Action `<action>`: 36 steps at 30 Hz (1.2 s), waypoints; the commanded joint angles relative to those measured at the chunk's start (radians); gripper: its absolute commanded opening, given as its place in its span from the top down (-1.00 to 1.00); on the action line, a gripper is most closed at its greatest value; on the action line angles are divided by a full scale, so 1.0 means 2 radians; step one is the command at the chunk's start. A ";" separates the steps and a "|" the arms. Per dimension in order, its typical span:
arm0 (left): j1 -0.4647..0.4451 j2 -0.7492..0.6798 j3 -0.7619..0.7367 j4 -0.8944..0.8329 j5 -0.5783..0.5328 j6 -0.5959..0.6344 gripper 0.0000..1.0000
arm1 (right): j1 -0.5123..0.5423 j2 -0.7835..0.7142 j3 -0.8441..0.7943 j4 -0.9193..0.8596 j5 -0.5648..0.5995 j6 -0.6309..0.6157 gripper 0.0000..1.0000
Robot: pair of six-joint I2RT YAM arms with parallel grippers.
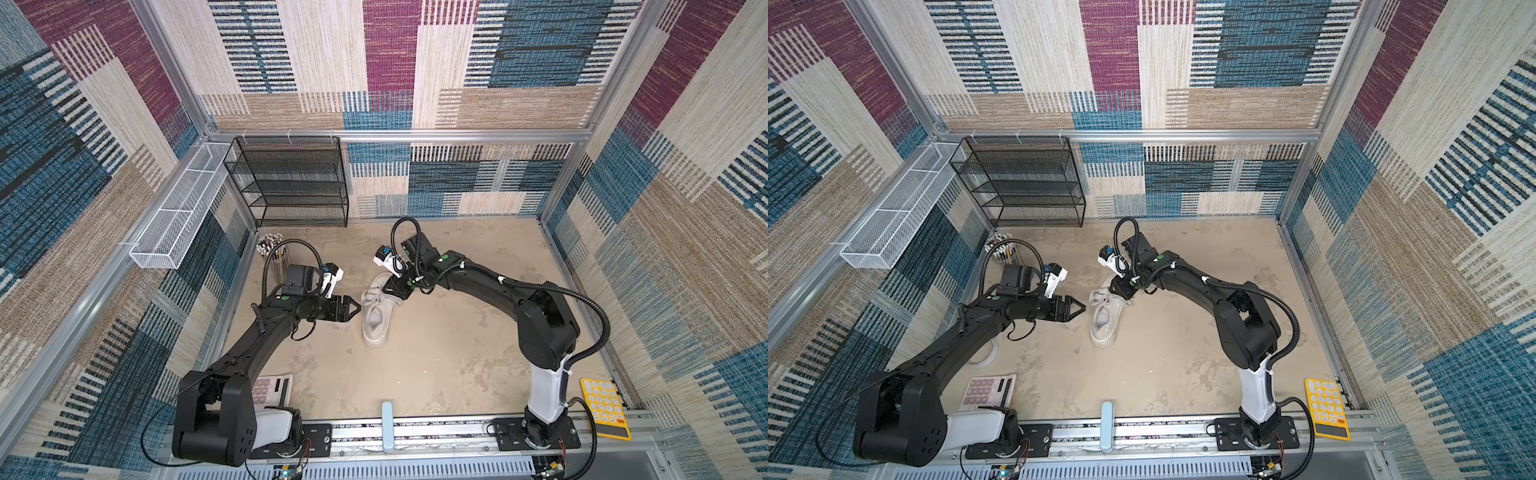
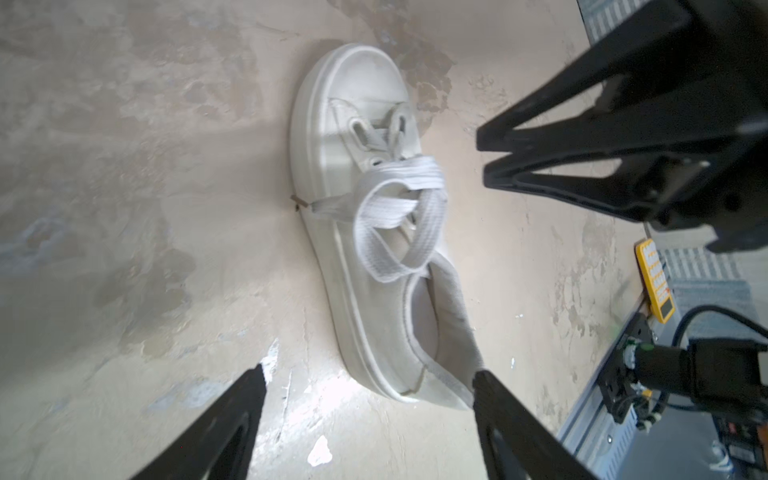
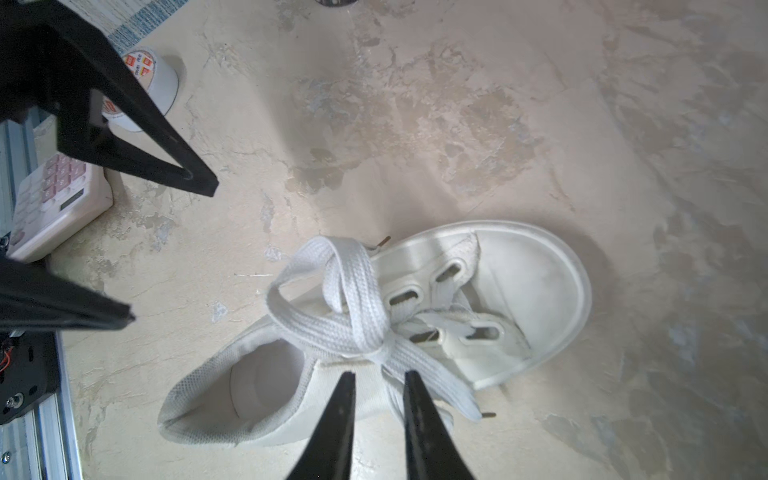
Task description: Tie the shoes
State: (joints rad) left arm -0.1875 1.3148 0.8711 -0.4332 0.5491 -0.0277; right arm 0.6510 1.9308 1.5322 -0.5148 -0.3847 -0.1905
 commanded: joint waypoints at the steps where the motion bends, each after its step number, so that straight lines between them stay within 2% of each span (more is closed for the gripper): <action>1: -0.040 0.002 0.032 -0.027 -0.051 0.089 -0.63 | -0.015 -0.016 -0.021 0.017 0.015 0.020 0.53; 3: -0.061 0.015 0.055 -0.040 -0.077 0.145 -0.66 | -0.029 -0.032 -0.047 0.029 0.010 0.031 0.53; 6: -0.066 0.061 0.109 -0.093 -0.082 0.198 -0.65 | -0.044 -0.055 -0.078 0.038 0.006 0.033 0.53; 10: -0.069 0.130 0.178 -0.150 -0.071 0.235 -0.54 | -0.057 -0.072 -0.098 0.040 0.008 0.030 0.55; 14: -0.072 0.169 0.219 -0.176 -0.047 0.233 -0.47 | -0.061 -0.078 -0.105 0.038 0.009 0.027 0.57; 21: -0.086 0.200 0.237 -0.183 -0.039 0.217 -0.37 | -0.065 -0.074 -0.106 0.036 0.005 0.023 0.59; 24: -0.093 0.207 0.241 -0.183 -0.039 0.211 -0.26 | -0.065 -0.073 -0.105 0.035 0.004 0.022 0.59; 29: -0.104 0.207 0.246 -0.183 -0.083 0.199 -0.17 | -0.065 -0.072 -0.103 0.033 0.002 0.021 0.61; 36: -0.108 0.207 0.249 -0.190 -0.093 0.198 -0.18 | -0.065 -0.070 -0.099 0.031 0.001 0.022 0.62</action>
State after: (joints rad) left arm -0.4000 1.7210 1.3594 -0.7830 0.3893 0.3832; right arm 0.5194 1.7874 1.3224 -0.4683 -0.3676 -0.1406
